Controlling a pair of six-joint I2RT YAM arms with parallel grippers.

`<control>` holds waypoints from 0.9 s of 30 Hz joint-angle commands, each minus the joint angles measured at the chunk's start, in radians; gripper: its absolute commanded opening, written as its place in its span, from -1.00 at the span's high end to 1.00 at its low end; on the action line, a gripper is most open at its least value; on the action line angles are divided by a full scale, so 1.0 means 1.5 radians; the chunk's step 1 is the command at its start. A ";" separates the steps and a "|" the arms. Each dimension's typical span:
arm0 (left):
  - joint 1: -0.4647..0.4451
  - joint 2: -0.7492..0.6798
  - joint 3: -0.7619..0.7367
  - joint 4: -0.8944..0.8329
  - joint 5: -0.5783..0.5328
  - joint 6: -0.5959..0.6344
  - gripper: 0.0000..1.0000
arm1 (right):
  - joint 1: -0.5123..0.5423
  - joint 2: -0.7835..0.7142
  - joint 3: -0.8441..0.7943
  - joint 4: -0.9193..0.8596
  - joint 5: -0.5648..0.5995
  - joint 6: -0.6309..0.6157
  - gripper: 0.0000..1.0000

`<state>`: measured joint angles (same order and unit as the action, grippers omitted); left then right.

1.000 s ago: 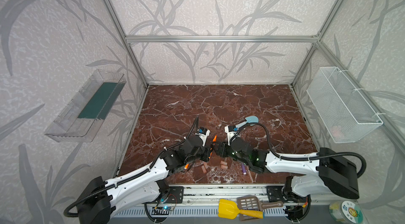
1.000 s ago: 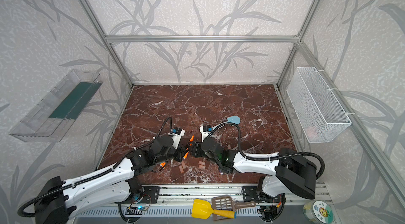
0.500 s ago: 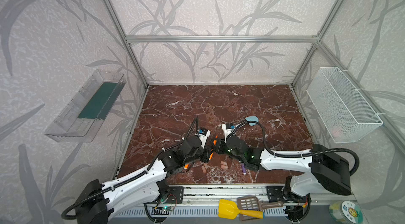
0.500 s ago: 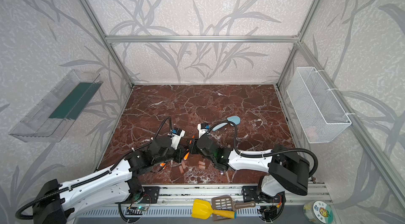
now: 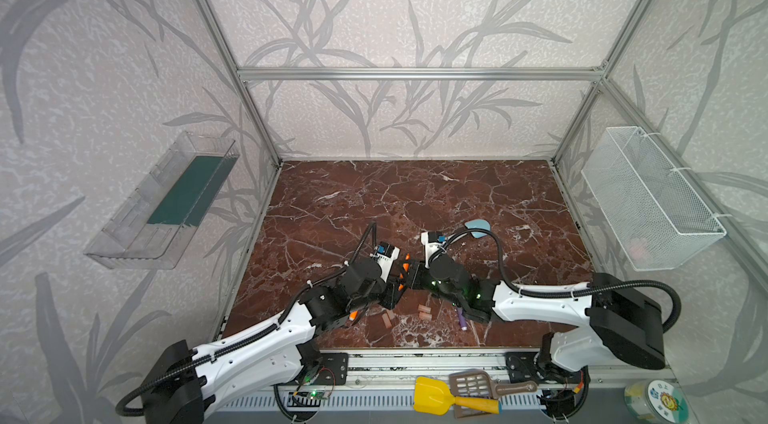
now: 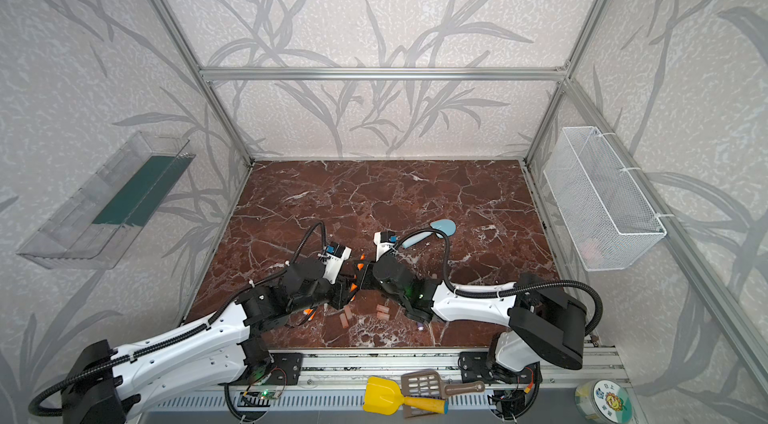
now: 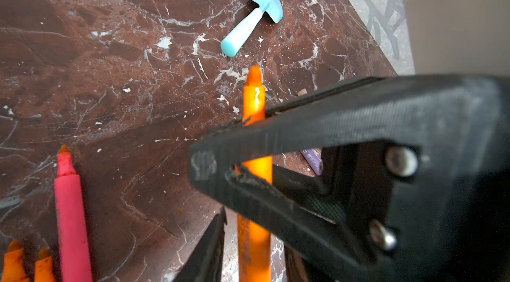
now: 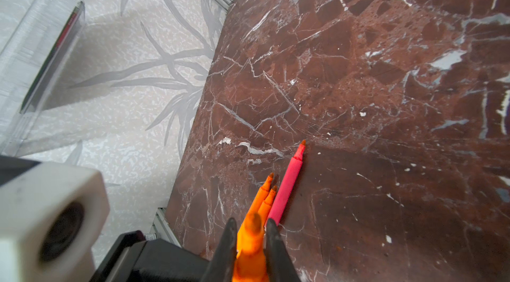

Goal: Insert the pens into the pen caps
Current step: 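Lift the orange marker upright with the left gripper while the right gripper approaches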

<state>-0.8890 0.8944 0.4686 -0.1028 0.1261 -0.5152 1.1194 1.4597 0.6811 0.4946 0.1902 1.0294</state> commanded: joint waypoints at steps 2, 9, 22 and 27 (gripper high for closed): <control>-0.001 -0.016 -0.007 0.052 0.004 0.010 0.26 | 0.012 -0.027 -0.010 0.039 -0.015 0.009 1.00; -0.001 -0.023 -0.014 0.068 0.012 0.009 0.50 | 0.017 -0.026 -0.027 0.089 -0.016 0.016 1.00; -0.001 -0.049 -0.022 0.046 -0.022 -0.005 1.00 | 0.025 -0.059 -0.026 0.030 0.017 -0.024 0.47; 0.001 -0.070 -0.022 -0.029 -0.106 -0.021 1.00 | 0.033 -0.168 -0.040 -0.153 0.071 -0.068 0.14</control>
<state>-0.8909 0.8230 0.4404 -0.0757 0.0635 -0.5327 1.1599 1.3113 0.6392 0.4461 0.2268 0.9878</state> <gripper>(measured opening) 0.168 0.411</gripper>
